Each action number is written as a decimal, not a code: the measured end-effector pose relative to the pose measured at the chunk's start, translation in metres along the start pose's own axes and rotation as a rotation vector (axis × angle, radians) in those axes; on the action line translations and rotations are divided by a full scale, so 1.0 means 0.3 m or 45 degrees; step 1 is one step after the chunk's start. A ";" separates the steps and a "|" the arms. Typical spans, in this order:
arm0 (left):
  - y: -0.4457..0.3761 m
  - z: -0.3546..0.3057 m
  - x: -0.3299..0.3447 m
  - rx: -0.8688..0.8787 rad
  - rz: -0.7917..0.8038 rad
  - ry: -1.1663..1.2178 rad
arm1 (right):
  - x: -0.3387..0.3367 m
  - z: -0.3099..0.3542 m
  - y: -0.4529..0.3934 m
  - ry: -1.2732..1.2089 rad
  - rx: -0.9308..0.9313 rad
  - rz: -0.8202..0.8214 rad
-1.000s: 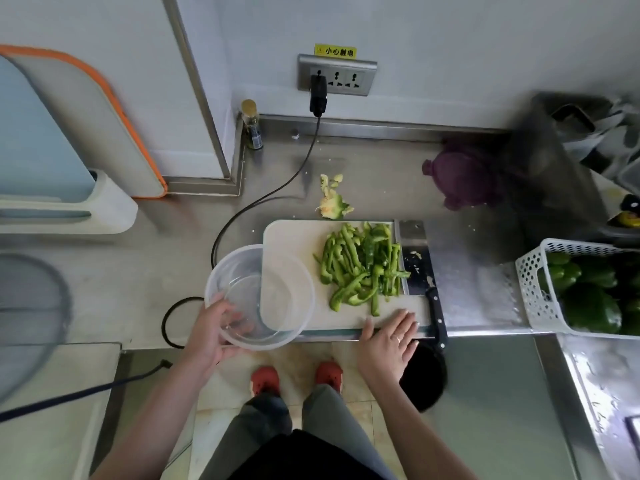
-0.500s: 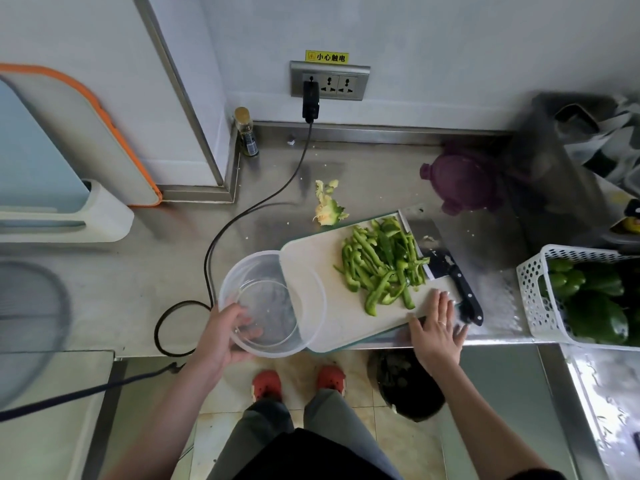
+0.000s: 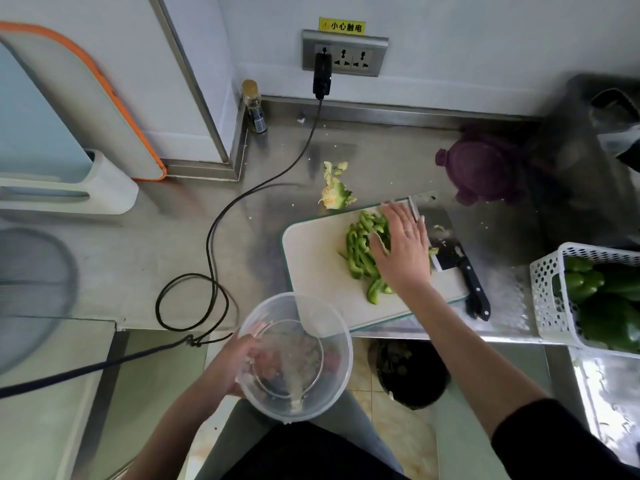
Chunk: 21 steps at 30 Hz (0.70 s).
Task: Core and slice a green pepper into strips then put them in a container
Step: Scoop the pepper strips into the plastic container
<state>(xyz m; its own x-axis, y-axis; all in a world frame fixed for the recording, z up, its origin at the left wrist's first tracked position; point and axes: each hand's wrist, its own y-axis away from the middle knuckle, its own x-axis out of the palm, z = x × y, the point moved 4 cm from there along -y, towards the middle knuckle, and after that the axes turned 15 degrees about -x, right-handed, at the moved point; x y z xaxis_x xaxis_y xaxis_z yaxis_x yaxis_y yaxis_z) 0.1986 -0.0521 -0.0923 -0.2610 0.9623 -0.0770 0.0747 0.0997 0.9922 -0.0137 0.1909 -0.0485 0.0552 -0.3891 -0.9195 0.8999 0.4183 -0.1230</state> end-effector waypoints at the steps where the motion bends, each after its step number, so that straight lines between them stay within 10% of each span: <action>1: 0.002 0.003 -0.005 -0.012 -0.014 0.027 | 0.007 0.032 0.060 -0.084 -0.014 -0.097; 7: 0.019 0.020 -0.045 0.069 0.008 0.051 | 0.224 0.087 0.472 -0.163 -0.402 0.477; 21: 0.085 0.091 -0.144 0.309 0.192 -0.260 | 0.266 0.339 0.373 0.046 -0.450 0.459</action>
<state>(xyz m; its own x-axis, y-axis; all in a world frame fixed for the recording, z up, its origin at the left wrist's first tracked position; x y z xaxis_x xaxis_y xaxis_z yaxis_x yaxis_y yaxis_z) 0.2382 -0.0842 -0.0664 -0.0334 0.9991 0.0259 0.3310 -0.0134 0.9435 0.1354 0.1230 -0.0977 0.3152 -0.1428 -0.9382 0.6243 0.7758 0.0917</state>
